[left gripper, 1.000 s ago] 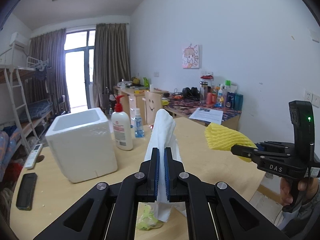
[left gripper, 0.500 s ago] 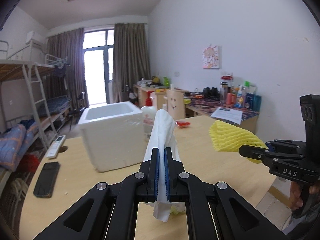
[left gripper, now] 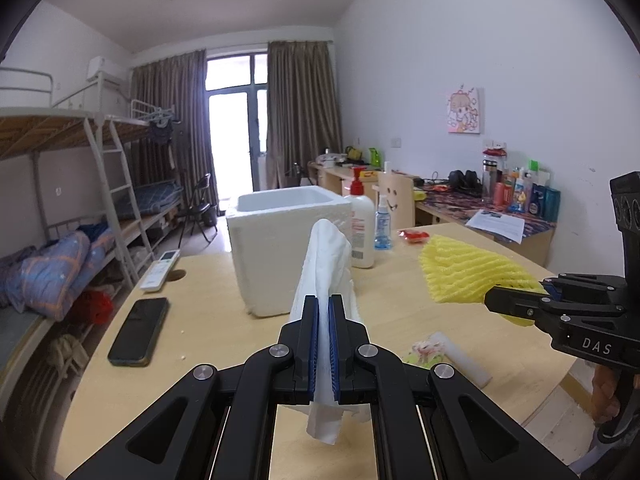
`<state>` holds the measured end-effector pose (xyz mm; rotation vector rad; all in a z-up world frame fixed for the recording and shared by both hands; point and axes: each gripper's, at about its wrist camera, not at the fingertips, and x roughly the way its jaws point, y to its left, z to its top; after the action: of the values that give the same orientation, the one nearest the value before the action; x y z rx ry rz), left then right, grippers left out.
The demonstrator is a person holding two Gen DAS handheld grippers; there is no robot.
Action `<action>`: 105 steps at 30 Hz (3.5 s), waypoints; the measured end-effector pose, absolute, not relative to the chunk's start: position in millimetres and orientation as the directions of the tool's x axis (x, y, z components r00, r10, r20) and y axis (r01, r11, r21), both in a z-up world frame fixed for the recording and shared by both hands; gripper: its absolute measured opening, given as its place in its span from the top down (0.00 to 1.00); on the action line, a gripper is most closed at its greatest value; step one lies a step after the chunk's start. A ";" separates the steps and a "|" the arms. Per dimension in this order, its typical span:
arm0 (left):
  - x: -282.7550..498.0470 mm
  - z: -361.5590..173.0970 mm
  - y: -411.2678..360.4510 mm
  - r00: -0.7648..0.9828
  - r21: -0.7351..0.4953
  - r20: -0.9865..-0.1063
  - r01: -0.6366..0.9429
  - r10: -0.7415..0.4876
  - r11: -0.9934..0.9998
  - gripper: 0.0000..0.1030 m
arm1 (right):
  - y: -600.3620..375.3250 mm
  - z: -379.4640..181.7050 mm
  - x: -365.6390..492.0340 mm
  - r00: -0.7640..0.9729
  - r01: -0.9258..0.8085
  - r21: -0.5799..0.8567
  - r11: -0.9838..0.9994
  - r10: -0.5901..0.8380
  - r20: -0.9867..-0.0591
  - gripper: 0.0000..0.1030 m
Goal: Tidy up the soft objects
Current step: 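Lift the tissues with the left tool while the right tool carries the sleeve, then carry both items to the white foam box and lower the tissues inside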
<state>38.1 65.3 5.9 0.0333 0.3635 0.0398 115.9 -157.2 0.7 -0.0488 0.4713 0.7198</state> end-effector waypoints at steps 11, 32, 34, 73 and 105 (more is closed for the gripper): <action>27.0 2.0 82.9 0.930 0.032 -0.360 -0.069 0.076 0.997 0.95 | -130.0 -3.1 106.8 0.608 -0.695 0.106 0.711 0.660 -0.441 0.77; 39.3 15.1 99.5 0.941 0.014 -0.335 -0.054 0.056 0.998 0.95 | -107.0 13.5 120.2 0.605 -0.715 0.070 0.696 0.666 -0.437 0.77; 43.8 16.9 103.0 0.940 0.008 -0.336 -0.058 0.057 0.998 0.95 | -105.5 16.8 122.5 0.606 -0.716 0.066 0.695 0.665 -0.436 0.77; 124.2 77.9 117.5 0.946 0.033 -0.324 -0.016 0.026 0.999 0.95 | -86.0 82.3 197.8 0.633 -0.711 0.027 0.703 0.656 -0.412 0.77; 194.7 83.8 151.7 0.932 0.035 -0.360 -0.025 0.036 0.999 0.95 | -46.4 91.8 256.9 0.658 -0.686 -0.021 0.728 0.607 -0.445 0.77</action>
<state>194.7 151.7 83.8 0.0299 0.3692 0.0315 256.9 -46.4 91.8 -0.1939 0.4309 0.7369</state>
